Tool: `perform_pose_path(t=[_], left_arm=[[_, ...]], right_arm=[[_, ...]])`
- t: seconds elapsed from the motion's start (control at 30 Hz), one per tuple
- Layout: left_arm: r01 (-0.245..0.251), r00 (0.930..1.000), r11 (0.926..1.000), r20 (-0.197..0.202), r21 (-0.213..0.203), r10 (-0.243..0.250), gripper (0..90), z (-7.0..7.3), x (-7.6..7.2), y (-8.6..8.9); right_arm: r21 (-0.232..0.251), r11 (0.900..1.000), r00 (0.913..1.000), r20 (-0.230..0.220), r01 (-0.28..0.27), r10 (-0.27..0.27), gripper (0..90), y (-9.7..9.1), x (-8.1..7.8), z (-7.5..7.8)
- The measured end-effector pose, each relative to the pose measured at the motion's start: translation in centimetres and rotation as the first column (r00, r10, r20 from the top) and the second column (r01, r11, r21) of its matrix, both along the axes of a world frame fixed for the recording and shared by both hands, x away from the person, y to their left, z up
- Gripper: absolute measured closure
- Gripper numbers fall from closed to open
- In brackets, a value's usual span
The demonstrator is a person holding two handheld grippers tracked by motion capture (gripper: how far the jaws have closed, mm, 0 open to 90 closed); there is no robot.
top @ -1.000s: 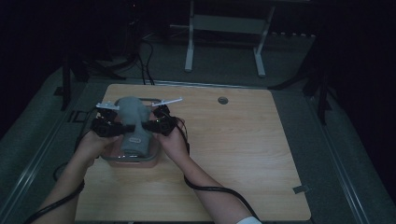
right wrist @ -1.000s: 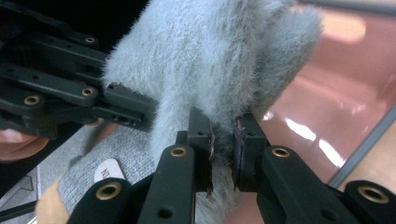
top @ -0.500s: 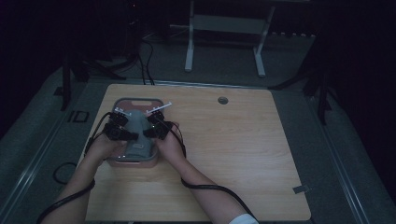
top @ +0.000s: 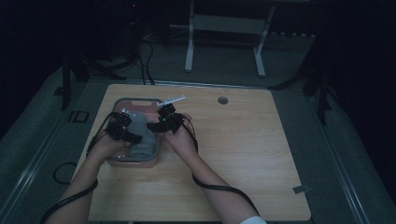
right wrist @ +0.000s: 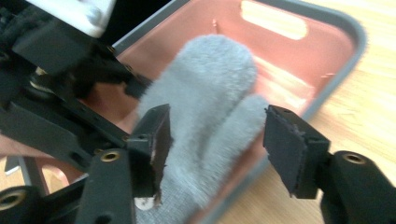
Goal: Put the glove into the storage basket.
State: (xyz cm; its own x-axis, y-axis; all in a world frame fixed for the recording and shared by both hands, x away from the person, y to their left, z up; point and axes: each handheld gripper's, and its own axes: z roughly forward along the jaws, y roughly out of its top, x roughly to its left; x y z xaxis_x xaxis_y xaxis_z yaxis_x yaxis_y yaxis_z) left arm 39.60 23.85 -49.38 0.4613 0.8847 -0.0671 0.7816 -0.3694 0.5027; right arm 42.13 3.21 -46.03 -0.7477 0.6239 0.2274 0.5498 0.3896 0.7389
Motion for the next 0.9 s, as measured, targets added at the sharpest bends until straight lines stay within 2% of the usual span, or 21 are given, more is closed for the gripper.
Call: perform_pose_path(t=[0.07, 0.13, 0.23, 0.27, 0.33, 0.43, 0.5, 0.53, 0.63, 0.7, 0.77, 0.83, 0.87, 0.9], left_arm=[[-0.004, 0.9996, 0.9997, 0.027, -0.024, 0.004, 23.5, 0.2, -0.2, 0.3], [-0.005, 0.9973, 0.9997, 0.073, -0.025, 0.006, 17.4, 0.5, -0.5, 0.5], [-0.024, 0.9912, 0.9994, 0.13, -0.026, 0.027, 16.9, 0.9, -0.7, 0.6], [-0.032, 0.9888, 0.9993, 0.146, -0.019, 0.034, 16.5, 1.0, -0.7, 0.7], [-0.049, 0.9832, 0.9983, 0.175, -0.031, 0.054, 14.2, 1.4, -0.8, 0.9], [-0.058, 0.9745, 0.9957, 0.212, -0.072, 0.072, 12.3, 2.0, -1.3, 1.1], [-0.049, 0.9652, 0.9943, 0.252, -0.094, 0.072, 6.7, 2.3, -1.8, 1.1], [-0.044, 0.9597, 0.9924, 0.271, -0.115, 0.074, 6.0, 2.6, -2.1, 1.1], [-0.032, 0.9441, 0.9898, 0.321, -0.139, 0.075, 4.8, 3.1, -3.0, 1.0], [-0.027, 0.9259, 0.9875, 0.369, -0.155, 0.083, 4.8, 3.5, -3.8, 0.8], [-0.02, 0.902, 0.9841, 0.421, -0.177, 0.094, 4.8, 3.9, -4.8, 0.6], [-0.006, 0.8874, 0.9844, 0.453, -0.176, 0.086, 4.8, 4.1, -5.7, 0.3], [0.004, 0.8778, 0.9831, 0.472, -0.183, 0.084, 4.8, 4.2, -6.5, 0.0], [0.014, 0.8736, 0.9816, 0.48, -0.19, 0.081, 4.8, 4.1, -6.8, -0.1]], right_arm=[[0.031, 0.9994, 0.9999, 0.001, 0.014, -0.014, 36.3, -1.0, 0.1, 0.2], [0.055, 0.9983, 0.9998, -0.007, 0.017, -0.017, 29.2, -2.0, 0.1, 0.5], [0.073, 0.9973, 1.0, 0.006, 0.004, -0.005, 21.8, -3.4, 0.1, 0.8], [0.068, 0.9977, 0.9999, 0.01, -0.002, 0.002, 20.0, -3.7, 0.1, 0.9], [0.051, 0.9987, 0.9998, 0.021, 0.005, -0.006, 19.9, -4.3, 0.0, 1.0], [0.04, 0.9991, 0.9996, 0.021, -0.017, 0.016, 16.7, -5.1, -0.3, 1.1], [0.026, 0.9993, 0.999, 0.034, -0.028, 0.027, 16.5, -5.5, -0.5, 1.1], [0.024, 0.9992, 0.9988, 0.039, -0.031, 0.03, 16.2, -5.8, -0.6, 1.1], [0.029, 0.9984, 0.9973, 0.056, -0.049, 0.047, 16.1, -6.6, -0.8, 1.1], [0.037, 0.9975, 0.9966, 0.058, -0.06, 0.058, 14.3, -7.2, -1.0, 1.1], [0.039, 0.9969, 0.9955, 0.069, -0.068, 0.065, 14.1, -8.0, -1.3, 1.2], [0.043, 0.9966, 0.9949, 0.075, -0.07, 0.067, 14.1, -8.7, -1.7, 1.3], [0.044, 0.9964, 0.9943, 0.082, -0.072, 0.068, 14.1, -9.1, -1.9, 1.3], [0.043, 0.9963, 0.9931, 0.094, -0.075, 0.07, 14.2, -9.7, -2.2, 1.4]])
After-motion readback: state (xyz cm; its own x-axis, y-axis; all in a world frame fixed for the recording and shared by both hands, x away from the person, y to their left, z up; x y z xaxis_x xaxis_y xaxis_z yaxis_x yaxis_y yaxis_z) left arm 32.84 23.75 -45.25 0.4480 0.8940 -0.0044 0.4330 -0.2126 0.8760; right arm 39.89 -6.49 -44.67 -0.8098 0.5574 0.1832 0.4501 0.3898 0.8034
